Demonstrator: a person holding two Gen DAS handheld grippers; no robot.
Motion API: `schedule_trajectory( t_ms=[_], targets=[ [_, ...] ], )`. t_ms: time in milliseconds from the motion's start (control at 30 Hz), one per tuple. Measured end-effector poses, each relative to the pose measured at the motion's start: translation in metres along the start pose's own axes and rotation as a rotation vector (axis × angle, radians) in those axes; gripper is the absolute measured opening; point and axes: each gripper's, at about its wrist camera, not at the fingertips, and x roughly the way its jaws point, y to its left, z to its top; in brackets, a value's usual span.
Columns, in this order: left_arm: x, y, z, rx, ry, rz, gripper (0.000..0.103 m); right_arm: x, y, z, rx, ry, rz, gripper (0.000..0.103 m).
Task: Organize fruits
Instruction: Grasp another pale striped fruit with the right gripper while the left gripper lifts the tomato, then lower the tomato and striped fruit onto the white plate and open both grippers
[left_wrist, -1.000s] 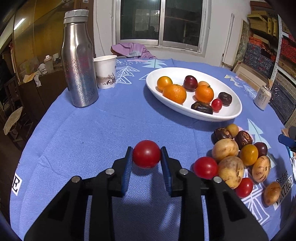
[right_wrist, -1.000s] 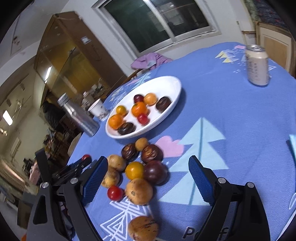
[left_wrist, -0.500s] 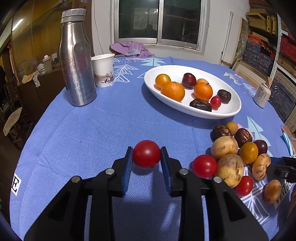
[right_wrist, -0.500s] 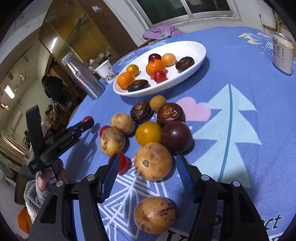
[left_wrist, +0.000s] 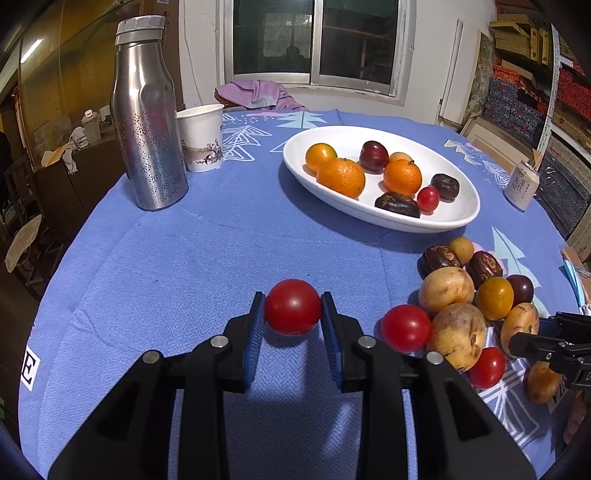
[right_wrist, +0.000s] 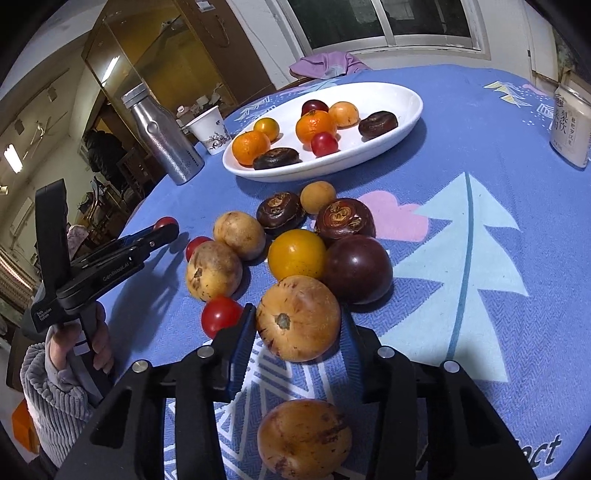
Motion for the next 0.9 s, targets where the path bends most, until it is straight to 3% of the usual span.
schedule_trajectory(
  t_ms=[400, 700, 900],
  targets=[
    [-0.022, -0.004, 0.02, -0.04, -0.063, -0.068, 0.03, -0.033, -0.012, 0.019, 0.071, -0.115, 0.086, 0.044],
    [-0.04, -0.041, 0.106, -0.003, -0.155, -0.106, 0.03, -0.087, -0.003, 0.108, 0.078, -0.277, 0.103, 0.044],
    [0.005, -0.067, 0.13, -0.008, -0.113, -0.123, 0.03, -0.055, -0.006, 0.152, 0.077, -0.293, 0.06, 0.044]
  ],
)
